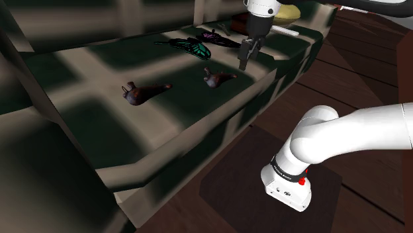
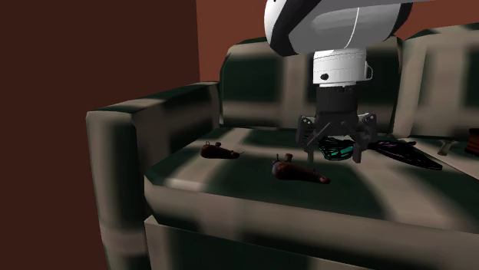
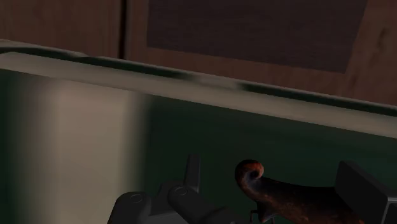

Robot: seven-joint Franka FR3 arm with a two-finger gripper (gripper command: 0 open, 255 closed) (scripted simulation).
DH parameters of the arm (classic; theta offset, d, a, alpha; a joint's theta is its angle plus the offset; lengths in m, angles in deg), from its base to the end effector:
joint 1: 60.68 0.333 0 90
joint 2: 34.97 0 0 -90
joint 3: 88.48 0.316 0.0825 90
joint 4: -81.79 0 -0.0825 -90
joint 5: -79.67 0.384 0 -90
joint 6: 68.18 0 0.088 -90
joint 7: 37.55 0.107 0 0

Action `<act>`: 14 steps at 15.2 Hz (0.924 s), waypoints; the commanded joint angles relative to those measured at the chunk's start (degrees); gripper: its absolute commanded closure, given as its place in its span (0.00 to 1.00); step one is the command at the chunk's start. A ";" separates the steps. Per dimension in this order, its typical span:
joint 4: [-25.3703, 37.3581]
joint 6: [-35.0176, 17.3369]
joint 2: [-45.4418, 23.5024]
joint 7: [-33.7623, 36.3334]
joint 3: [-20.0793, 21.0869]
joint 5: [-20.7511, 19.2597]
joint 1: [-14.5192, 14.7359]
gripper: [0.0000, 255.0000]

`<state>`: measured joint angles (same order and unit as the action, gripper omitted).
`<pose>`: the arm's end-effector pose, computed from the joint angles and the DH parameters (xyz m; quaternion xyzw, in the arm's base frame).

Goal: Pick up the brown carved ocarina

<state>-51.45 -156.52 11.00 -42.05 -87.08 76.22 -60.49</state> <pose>0.2998 0.0043 0.6075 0.9980 0.0483 0.0081 0.0391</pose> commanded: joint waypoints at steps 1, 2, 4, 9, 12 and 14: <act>0.00 0.00 0.00 0.00 0.00 0.00 0.00 0.00; 0.65 -0.15 -1.21 1.50 1.03 1.10 0.29 0.00; 2.16 -0.51 -3.78 4.44 3.04 3.21 0.81 0.00; 7.03 -1.53 -11.03 11.62 7.77 7.82 1.85 0.00; 10.72 -2.15 -15.88 15.85 10.42 10.03 2.35 0.00; 13.50 -2.53 -19.31 18.65 12.11 11.23 2.63 0.00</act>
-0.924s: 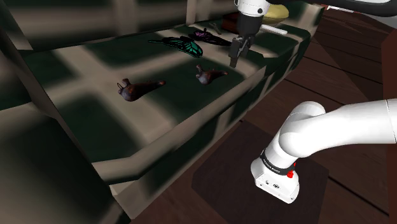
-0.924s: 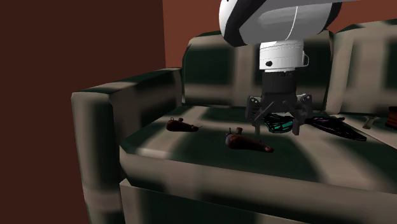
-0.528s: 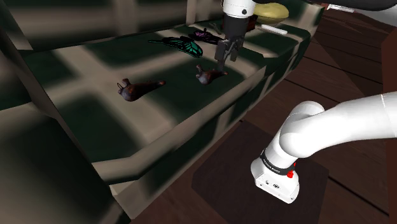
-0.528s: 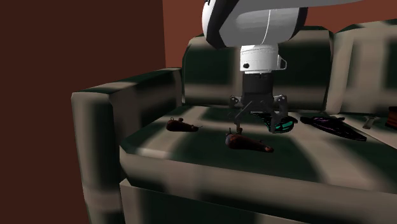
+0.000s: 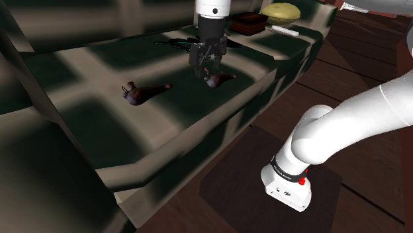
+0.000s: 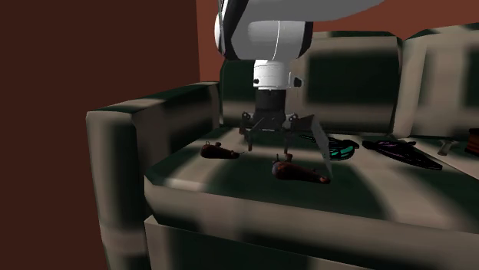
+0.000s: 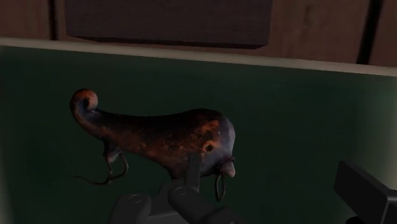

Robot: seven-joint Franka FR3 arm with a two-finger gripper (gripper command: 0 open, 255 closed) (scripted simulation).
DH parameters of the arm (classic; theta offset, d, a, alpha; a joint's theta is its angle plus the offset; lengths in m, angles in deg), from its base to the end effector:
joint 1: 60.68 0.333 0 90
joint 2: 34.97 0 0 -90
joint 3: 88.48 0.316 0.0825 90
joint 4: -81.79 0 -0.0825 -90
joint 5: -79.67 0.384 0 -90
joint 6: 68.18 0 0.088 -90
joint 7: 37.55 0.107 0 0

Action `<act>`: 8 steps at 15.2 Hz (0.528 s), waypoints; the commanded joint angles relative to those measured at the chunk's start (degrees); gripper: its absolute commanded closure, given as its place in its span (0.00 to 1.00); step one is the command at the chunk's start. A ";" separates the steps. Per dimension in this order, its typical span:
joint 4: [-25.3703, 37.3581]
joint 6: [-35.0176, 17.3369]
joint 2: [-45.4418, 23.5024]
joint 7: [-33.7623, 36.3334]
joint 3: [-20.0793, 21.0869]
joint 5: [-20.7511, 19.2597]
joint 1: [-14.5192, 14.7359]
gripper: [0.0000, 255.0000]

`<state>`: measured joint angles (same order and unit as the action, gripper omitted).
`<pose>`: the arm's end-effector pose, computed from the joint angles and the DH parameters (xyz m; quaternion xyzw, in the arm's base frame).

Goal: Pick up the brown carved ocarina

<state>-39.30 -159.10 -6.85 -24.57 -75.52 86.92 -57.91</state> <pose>0.3762 0.1382 0.5967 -0.9997 -0.0073 0.0248 0.0046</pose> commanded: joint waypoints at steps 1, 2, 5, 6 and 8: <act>2.84 -0.12 -3.24 2.57 1.39 1.06 0.18 0.00; 4.39 -0.28 -5.04 3.98 2.19 1.52 0.32 0.00; 9.47 -0.65 -10.70 8.24 4.54 2.52 0.75 0.00; 11.30 -0.73 -12.67 9.68 5.29 2.72 0.92 0.00; 15.20 -0.82 -16.74 12.58 6.72 2.92 1.32 0.00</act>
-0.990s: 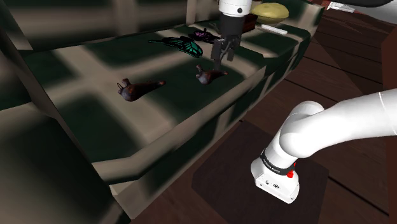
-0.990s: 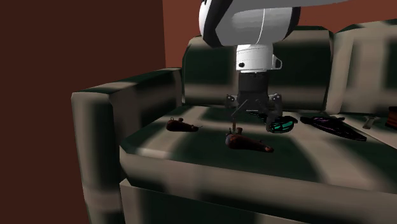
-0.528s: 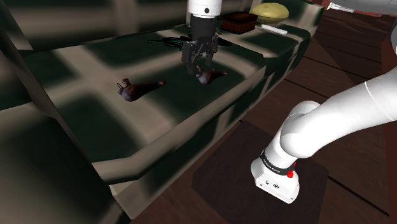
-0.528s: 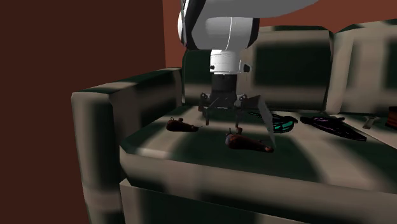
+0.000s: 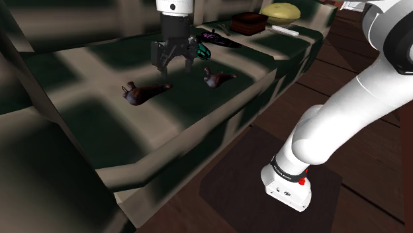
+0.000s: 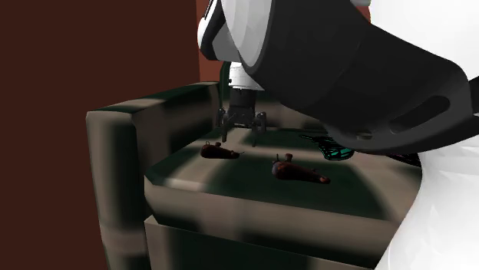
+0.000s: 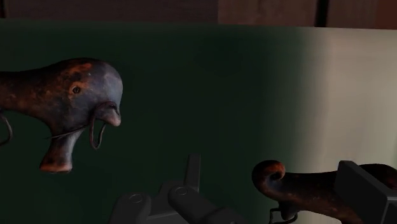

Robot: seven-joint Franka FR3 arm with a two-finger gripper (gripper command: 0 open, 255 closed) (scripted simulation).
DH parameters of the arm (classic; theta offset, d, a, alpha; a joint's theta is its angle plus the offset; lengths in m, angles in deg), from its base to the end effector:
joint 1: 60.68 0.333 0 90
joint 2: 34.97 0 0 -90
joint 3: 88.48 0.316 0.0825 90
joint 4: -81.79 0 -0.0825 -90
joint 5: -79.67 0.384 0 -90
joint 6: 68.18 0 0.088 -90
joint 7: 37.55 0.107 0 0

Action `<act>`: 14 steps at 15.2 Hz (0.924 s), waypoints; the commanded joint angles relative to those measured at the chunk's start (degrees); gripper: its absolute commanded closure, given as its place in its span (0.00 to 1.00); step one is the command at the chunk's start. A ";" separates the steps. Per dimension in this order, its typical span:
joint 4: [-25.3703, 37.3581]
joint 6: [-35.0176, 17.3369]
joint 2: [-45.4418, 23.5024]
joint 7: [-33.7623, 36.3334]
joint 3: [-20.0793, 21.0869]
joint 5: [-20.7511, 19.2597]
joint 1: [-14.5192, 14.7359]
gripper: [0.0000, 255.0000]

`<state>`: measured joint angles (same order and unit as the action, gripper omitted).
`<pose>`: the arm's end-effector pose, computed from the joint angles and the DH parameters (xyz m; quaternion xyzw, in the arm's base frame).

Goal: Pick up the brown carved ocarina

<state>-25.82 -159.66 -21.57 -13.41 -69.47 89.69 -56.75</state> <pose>0.4311 0.2195 0.5961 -0.9981 0.0206 0.0468 0.0337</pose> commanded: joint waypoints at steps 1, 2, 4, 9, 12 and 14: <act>2.87 -0.26 -3.19 2.25 1.04 0.15 0.30 0.00; 1.99 -1.03 -3.07 2.14 1.04 0.19 0.34 0.00; 0.26 -2.56 -2.89 1.93 1.08 0.28 0.38 0.00; -3.47 -6.06 -2.67 1.49 1.22 0.46 0.47 0.00; -3.63 -6.15 -2.62 1.37 1.16 0.47 0.44 1.00; -3.71 -6.21 -2.60 1.33 1.14 0.47 0.43 1.00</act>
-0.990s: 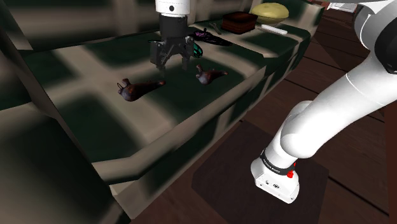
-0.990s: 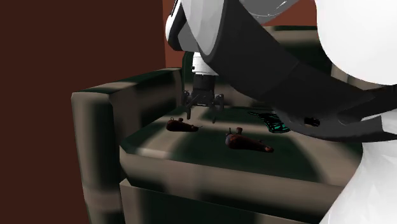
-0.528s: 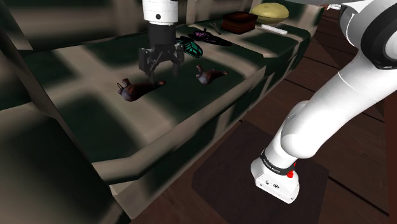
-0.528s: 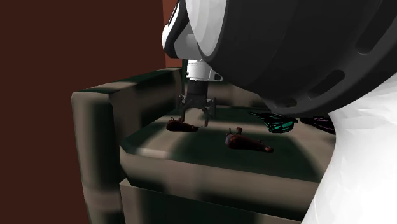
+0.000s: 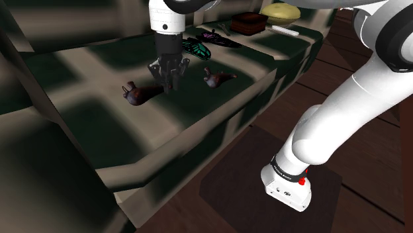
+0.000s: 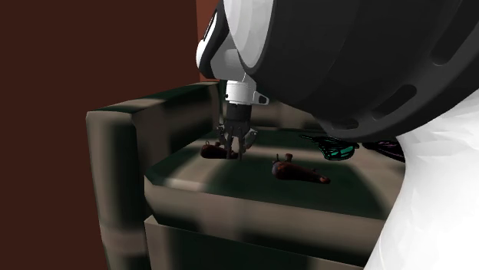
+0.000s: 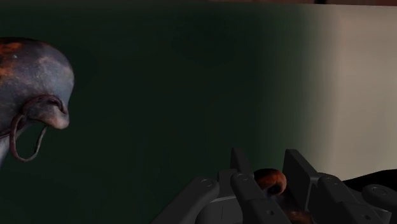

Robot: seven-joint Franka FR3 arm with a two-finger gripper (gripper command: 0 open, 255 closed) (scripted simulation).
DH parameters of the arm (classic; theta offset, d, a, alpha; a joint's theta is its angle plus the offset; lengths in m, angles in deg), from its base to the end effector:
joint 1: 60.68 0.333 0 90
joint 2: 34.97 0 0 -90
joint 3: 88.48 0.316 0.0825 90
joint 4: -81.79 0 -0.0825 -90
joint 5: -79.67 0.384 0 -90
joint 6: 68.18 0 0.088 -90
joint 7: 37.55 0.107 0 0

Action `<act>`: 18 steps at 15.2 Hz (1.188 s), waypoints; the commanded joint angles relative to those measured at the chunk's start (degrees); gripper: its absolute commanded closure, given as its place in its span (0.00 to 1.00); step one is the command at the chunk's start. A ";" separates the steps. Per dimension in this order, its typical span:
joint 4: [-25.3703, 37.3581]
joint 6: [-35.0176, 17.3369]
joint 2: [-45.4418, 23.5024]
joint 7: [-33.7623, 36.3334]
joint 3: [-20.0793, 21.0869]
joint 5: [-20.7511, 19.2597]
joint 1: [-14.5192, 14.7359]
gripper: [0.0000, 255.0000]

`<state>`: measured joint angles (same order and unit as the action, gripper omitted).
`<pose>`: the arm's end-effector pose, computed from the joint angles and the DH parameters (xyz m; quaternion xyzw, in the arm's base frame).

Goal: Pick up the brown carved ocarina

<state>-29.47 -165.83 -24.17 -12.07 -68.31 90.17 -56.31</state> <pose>0.4430 0.2337 0.5534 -0.9975 0.0269 0.0512 0.0403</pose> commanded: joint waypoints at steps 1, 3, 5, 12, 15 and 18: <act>-0.06 -0.04 0.00 -0.01 -0.01 0.00 -0.01 1.00; -0.06 -0.03 0.01 -0.01 -0.01 0.00 -0.01 1.00; -0.06 -0.04 0.01 -0.01 -0.01 0.00 -0.01 1.00; 5.14 4.70 -0.41 0.73 -0.11 -0.26 -0.08 1.00; 7.81 7.01 -0.77 1.07 -0.16 -0.41 -0.14 1.00; 10.63 9.34 -1.26 1.45 -0.19 -0.57 -0.18 1.00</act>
<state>-19.59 -157.13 -25.32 -10.77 -68.52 89.63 -56.50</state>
